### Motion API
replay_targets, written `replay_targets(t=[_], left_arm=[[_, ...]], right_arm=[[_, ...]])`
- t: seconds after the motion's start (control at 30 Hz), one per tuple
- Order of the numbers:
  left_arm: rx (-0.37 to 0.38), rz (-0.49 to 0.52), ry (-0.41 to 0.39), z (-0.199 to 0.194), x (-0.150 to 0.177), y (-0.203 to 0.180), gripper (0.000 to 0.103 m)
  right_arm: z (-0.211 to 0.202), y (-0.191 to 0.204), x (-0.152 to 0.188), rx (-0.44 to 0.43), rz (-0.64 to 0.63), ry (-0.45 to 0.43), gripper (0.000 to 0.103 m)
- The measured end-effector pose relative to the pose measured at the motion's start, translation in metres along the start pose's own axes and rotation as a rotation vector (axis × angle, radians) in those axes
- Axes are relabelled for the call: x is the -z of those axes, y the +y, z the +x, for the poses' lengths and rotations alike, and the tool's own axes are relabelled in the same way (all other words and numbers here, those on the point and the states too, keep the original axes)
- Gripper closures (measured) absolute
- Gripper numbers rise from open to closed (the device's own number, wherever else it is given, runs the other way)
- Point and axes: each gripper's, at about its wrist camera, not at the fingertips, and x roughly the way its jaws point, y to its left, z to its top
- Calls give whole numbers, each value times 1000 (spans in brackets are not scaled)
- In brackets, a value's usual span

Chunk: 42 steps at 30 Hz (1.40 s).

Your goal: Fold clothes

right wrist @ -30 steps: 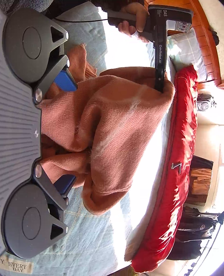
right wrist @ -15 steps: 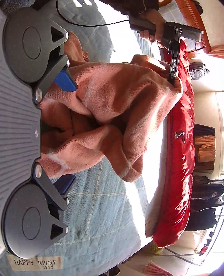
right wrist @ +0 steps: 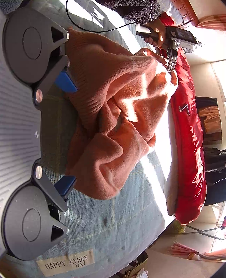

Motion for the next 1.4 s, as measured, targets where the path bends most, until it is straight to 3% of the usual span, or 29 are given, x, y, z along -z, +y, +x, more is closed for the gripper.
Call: replay_targets(t=[0.1, 0.37, 0.53, 0.7, 0.77, 0.93, 1.13, 1.4], left_arm=[[4, -35, 38, 0, 7, 13, 76], [-14, -161, -37, -55, 7, 69, 51], [107, -269, 31, -80, 32, 81, 48], [255, -416, 103, -83, 83, 72, 46], [274, -475, 126, -81, 101, 69, 46], [343, -662, 101, -91, 130, 64, 47], [461, -794, 78, -101, 126, 64, 47], [454, -773, 163, -74, 113, 31, 47]], right_arm=[[4, 1, 1, -3, 2, 13, 0], [12, 10, -4, -44, -25, 22, 0], [13, 18, -12, -75, -60, 9, 0], [18, 20, -15, -93, -51, 18, 0], [19, 22, -15, -99, -52, 20, 0], [13, 23, -16, -105, -55, 1, 0], [7, 17, -13, -87, -25, -12, 0], [10, 16, -12, -92, 18, -7, 0]])
